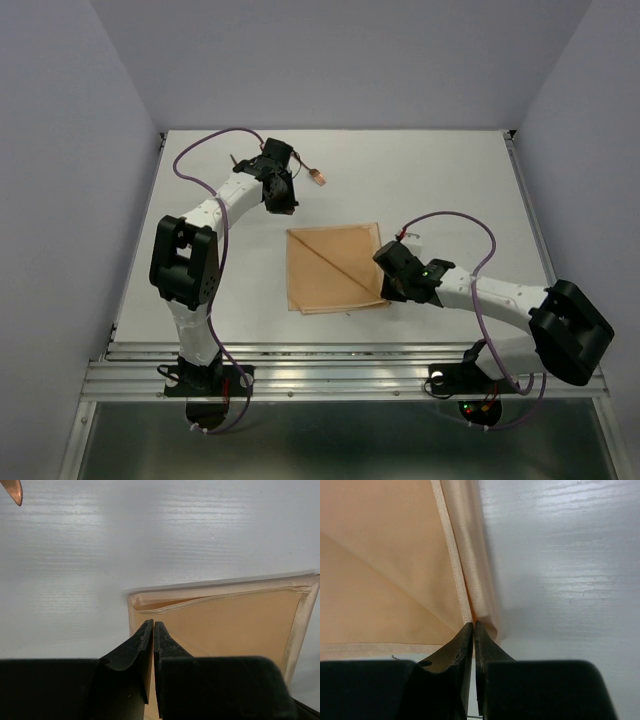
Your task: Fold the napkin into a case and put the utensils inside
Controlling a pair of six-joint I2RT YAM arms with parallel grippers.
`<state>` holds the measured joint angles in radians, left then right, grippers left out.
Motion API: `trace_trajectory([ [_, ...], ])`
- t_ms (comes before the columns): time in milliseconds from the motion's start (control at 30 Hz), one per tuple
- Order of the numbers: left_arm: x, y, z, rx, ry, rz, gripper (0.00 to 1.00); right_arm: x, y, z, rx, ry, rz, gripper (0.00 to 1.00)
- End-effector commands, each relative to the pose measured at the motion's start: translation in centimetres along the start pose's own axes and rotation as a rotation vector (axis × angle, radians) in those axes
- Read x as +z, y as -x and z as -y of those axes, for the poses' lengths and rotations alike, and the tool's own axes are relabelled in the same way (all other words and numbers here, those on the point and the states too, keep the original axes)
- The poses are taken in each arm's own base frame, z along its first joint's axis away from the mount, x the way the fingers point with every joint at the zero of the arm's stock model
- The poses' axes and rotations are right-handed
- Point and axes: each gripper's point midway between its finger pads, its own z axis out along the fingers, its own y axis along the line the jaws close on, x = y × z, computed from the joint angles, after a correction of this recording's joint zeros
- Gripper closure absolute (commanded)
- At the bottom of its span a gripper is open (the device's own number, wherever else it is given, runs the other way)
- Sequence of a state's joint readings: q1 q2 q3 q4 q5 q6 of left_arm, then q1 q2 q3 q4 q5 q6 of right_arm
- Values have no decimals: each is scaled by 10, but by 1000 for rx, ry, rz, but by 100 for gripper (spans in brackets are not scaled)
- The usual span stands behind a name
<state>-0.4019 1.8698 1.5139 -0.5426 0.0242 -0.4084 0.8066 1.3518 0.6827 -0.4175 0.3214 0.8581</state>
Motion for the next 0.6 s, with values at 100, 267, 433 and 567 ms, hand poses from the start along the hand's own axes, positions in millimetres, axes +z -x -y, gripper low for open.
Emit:
trace_trajectory([
  [100, -32, 28, 8, -6, -29, 93, 83, -25, 20, -12, 4, 50, 64, 90],
  [267, -30, 26, 7, -1, -25, 87, 84, -16, 1, -15, 14, 92, 9, 91],
  [433, -33, 26, 7, 1, -26, 88, 84, 5, -19, -8, 23, 71, -36, 91],
  [567, -36, 29, 8, -1, -29, 93, 84, 11, -22, -4, 19, 36, -46, 91],
])
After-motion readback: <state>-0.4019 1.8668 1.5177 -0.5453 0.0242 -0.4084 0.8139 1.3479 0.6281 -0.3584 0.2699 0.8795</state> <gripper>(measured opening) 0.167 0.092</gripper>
